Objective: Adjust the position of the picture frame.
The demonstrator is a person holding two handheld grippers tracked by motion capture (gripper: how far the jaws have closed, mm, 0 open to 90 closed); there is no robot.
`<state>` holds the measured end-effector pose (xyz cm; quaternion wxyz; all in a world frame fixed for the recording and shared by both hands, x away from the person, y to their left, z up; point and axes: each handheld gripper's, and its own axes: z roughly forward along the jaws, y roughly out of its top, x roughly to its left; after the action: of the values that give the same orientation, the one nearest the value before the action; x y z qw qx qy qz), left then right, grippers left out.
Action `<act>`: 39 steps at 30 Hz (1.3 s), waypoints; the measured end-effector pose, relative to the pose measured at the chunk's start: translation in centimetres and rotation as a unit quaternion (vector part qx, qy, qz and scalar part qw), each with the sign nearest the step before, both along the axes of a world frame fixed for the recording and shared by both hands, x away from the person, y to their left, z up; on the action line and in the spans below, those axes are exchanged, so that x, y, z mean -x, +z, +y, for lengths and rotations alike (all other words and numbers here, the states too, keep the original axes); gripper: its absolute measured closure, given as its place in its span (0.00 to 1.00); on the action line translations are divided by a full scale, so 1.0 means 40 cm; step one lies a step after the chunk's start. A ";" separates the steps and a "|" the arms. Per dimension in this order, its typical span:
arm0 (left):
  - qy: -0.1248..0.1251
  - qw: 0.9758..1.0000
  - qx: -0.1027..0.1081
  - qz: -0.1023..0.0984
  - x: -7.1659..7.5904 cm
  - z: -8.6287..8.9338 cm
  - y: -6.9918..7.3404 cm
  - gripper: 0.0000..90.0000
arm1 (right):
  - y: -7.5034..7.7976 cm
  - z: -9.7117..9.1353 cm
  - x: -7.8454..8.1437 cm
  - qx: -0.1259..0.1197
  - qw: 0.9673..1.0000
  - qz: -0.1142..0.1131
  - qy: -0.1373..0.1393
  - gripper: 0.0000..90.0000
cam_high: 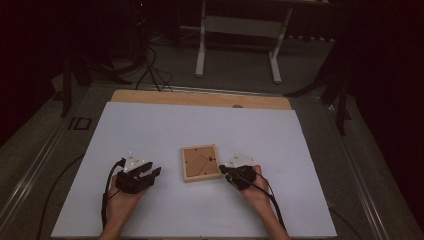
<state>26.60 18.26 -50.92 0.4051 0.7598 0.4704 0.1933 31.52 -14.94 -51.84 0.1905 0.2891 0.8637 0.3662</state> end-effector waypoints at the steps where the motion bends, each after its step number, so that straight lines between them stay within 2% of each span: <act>1: -0.004 1.000 0.001 -0.001 0.001 -0.005 0.000 0.70 | 0.000 0.002 0.002 0.000 1.000 0.001 0.000 1.00; 6: -0.031 1.000 0.004 -0.004 0.010 -0.035 0.003 0.75 | -0.001 0.012 0.008 -0.002 1.000 -0.001 0.006 1.00; 11: -0.066 0.998 -0.005 -0.007 0.019 -0.070 0.002 0.84 | -0.001 0.014 0.011 -0.002 1.000 -0.001 0.008 0.99; 15: -0.096 0.995 -0.017 -0.005 0.023 -0.098 -0.002 0.92 | 0.000 0.012 0.011 -0.007 1.000 0.000 0.007 0.95; 20: -0.115 0.993 -0.023 -0.006 0.028 -0.126 -0.006 0.99 | 0.003 0.011 0.012 -0.011 1.000 -0.006 0.007 0.92; 28: -0.149 0.987 -0.052 -0.003 0.031 -0.168 -0.021 0.99 | 0.010 0.004 0.014 -0.019 1.000 -0.010 0.000 0.90; 34: -0.151 0.985 -0.087 0.005 0.021 -0.188 -0.040 0.99 | 0.012 -0.006 0.017 -0.025 1.000 -0.010 -0.004 0.90; 39: -0.141 0.985 -0.101 0.009 0.014 -0.191 -0.047 0.99 | 0.016 -0.009 0.019 -0.028 1.000 -0.011 -0.006 0.90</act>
<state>26.05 10.63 -52.80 0.3452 0.8571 0.3407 0.1737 30.77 -15.28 -51.21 0.1937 0.2953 0.8493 0.3924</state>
